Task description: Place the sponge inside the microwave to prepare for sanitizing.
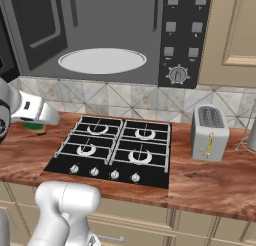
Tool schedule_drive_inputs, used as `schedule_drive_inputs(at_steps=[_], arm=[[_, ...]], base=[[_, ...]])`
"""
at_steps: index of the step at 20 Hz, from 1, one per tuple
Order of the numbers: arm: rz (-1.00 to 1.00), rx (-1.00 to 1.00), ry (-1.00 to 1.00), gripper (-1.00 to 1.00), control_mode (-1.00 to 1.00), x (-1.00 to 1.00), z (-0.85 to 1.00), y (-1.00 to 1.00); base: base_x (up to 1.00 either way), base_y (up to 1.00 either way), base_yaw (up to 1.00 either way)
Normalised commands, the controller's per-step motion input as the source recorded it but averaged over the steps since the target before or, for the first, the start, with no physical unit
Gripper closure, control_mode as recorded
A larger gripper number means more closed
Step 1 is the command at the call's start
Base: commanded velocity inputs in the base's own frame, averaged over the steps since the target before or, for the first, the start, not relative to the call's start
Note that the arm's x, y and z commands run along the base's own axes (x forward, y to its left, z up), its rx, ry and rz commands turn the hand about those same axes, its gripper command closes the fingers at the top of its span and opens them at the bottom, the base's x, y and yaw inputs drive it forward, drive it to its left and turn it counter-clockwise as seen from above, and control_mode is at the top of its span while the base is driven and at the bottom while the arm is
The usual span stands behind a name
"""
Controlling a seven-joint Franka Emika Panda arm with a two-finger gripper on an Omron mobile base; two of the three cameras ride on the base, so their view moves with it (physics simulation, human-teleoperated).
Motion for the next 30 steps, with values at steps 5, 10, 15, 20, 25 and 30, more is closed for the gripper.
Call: schedule_drive_inputs(at_steps=[5, 10, 15, 20, 25, 30], arm=[[0.00, -0.11, -0.05, 1.00, -1.00, -0.09, 0.50, -0.09], [0.00, -0.04, -0.09, 1.00, -1.00, -0.08, 0.51, -0.17], [0.00, 0.00, -0.13, 1.00, -1.00, -0.08, 0.44, -0.31], [-0.03, 0.00, -0.15, 1.00, -1.00, -0.01, 0.13, -0.19], [0.00, 0.00, -0.10, 1.00, -1.00, 0.00, 0.50, -0.08], [0.00, 0.02, 0.00, 1.00, -1.00, 0.01, 0.67, 0.00]], base=[[0.00, 0.00, 0.00], [0.00, 0.00, 0.00], [0.00, 0.00, 0.00], [0.00, 0.00, 0.00], [0.00, 0.00, 0.00], [0.00, 0.00, 0.00]])
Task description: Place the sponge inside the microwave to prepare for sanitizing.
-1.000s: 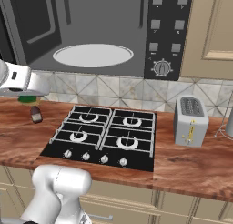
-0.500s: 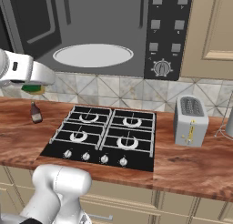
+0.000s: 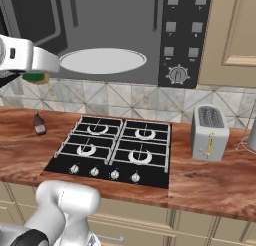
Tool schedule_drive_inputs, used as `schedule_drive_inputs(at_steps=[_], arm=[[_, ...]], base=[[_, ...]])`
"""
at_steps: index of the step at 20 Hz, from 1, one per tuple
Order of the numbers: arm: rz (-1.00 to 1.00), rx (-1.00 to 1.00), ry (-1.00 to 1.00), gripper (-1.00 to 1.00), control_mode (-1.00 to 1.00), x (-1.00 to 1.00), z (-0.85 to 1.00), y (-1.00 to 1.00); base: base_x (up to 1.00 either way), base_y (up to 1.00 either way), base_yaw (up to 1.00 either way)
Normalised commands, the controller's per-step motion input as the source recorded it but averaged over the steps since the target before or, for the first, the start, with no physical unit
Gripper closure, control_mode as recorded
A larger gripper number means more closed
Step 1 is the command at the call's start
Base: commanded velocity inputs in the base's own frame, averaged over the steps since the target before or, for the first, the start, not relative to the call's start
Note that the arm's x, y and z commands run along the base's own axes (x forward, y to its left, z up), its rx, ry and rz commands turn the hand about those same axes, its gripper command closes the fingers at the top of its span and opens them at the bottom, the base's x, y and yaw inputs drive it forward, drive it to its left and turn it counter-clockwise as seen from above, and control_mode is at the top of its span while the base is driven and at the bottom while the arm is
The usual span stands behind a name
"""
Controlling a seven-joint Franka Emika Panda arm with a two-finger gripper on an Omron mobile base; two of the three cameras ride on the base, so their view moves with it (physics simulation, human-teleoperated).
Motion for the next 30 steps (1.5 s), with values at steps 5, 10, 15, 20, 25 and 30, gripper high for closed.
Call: schedule_drive_inputs(at_steps=[5, 10, 15, 20, 25, 30], arm=[[0.00, 0.05, 0.01, 1.00, -1.00, 0.13, 0.05, -0.04], [0.00, 0.05, 0.04, 1.00, -1.00, 0.44, 0.00, -0.06], [0.00, 0.00, 0.00, 1.00, -1.00, 0.55, -0.02, 0.00], [0.01, 0.00, 0.00, 1.00, -1.00, 0.49, -0.18, 0.00], [0.00, 0.01, 0.00, 1.00, -1.00, 0.61, -0.33, 0.00], [0.02, 0.00, 0.00, 1.00, -1.00, 0.62, -0.11, 0.00]], base=[[0.00, 0.00, 0.00], [0.00, 0.00, 0.00], [0.00, 0.00, 0.00], [0.00, 0.00, 0.00], [0.00, 0.00, 0.00], [0.00, 0.00, 0.00]])
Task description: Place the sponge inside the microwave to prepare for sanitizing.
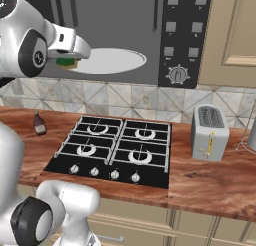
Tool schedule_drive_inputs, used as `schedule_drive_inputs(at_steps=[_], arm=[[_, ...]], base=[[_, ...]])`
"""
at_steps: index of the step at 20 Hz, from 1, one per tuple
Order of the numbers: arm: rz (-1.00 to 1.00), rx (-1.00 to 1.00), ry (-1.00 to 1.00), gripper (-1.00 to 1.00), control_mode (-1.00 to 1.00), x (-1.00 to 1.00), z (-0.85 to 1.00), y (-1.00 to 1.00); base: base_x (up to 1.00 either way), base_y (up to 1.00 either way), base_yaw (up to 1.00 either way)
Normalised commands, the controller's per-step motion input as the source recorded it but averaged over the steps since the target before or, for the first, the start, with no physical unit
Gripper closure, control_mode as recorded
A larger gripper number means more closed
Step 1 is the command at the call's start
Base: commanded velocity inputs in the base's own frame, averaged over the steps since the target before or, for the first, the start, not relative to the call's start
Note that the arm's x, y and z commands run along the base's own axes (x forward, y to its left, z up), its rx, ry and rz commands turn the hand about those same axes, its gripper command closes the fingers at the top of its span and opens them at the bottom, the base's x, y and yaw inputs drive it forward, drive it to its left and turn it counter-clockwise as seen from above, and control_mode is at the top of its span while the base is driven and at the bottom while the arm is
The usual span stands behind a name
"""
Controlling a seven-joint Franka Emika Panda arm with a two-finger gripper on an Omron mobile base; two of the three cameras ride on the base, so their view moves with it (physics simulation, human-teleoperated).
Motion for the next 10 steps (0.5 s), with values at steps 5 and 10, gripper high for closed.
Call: schedule_drive_inputs(at_steps=[5, 10], arm=[[0.01, 0.00, 0.01, 1.00, -1.00, 0.67, 0.00, -0.04], [0.00, 0.00, 0.04, 1.00, -1.00, 0.67, 0.00, -0.05]], base=[[0.00, 0.00, 0.00], [0.00, 0.00, 0.00]])
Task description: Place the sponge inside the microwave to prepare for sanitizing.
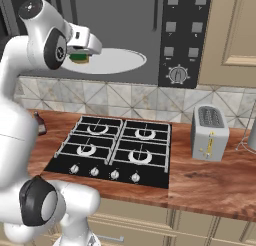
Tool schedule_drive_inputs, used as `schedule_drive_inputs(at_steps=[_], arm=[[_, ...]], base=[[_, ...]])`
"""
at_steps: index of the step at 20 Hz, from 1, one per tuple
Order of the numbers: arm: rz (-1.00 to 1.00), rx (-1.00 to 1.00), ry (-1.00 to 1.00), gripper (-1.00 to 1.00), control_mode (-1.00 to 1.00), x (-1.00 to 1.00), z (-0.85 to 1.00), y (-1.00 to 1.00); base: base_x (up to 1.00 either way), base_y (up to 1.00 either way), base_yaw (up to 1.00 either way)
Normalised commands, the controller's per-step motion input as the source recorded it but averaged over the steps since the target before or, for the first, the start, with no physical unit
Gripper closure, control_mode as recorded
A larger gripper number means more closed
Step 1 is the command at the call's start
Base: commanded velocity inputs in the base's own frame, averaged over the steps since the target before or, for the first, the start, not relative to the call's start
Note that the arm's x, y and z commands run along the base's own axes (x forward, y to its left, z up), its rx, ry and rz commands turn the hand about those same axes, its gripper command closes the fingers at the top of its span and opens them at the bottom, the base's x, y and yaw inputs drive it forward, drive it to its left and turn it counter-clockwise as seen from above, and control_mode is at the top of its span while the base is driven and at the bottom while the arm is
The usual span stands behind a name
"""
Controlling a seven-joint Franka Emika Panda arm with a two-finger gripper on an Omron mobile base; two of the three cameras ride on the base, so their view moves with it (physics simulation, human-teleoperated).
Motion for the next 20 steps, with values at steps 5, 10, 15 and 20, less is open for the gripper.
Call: schedule_drive_inputs(at_steps=[5, 10, 15, 20], arm=[[0.00, 0.00, 0.04, 1.00, -1.00, 0.50, -0.05, -0.02], [0.00, 0.00, 0.01, 1.00, -1.00, 0.35, -0.12, -0.02], [0.00, 0.00, 0.00, 1.00, -1.00, 0.23, -0.36, -0.11], [0.00, 0.00, 0.00, 1.00, -1.00, 0.16, -0.39, -0.13]], base=[[0.00, 0.00, 0.00], [0.00, 0.00, 0.00], [0.00, 0.00, 0.00], [0.00, 0.00, 0.00]])
